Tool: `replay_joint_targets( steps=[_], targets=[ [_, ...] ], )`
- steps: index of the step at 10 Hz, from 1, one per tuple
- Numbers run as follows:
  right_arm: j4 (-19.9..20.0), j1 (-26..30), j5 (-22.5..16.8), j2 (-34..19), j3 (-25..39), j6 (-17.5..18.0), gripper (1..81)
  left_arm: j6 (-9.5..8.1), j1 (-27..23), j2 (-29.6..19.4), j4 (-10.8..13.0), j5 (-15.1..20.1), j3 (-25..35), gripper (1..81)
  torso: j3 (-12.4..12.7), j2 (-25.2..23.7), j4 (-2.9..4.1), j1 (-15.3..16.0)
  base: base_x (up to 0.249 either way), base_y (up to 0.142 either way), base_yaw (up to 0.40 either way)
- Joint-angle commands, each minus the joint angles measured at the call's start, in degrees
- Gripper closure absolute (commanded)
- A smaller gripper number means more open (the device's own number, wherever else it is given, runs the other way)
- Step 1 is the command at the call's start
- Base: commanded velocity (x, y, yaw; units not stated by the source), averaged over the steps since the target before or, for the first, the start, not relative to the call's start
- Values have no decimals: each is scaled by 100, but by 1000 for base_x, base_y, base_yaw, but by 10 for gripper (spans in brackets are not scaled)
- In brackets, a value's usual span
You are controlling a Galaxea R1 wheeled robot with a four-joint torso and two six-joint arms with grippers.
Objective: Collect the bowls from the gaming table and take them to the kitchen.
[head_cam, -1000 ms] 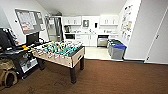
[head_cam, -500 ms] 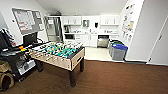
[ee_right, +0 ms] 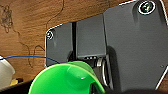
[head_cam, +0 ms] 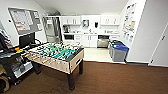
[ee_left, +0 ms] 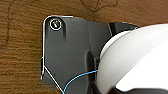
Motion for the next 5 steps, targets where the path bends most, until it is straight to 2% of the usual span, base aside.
replay_joint_targets(
  steps=[1,5],
  targets=[
    [-83,254,-197,-51,32,-26,811,7,-267,-34,43,96,46,811,0,0,0,0,191,-82,0],
    [-83,263,-197,-43,32,-26,811,7,-267,-25,43,96,46,811,0,0,0,0,191,-83,0]
  ],
)
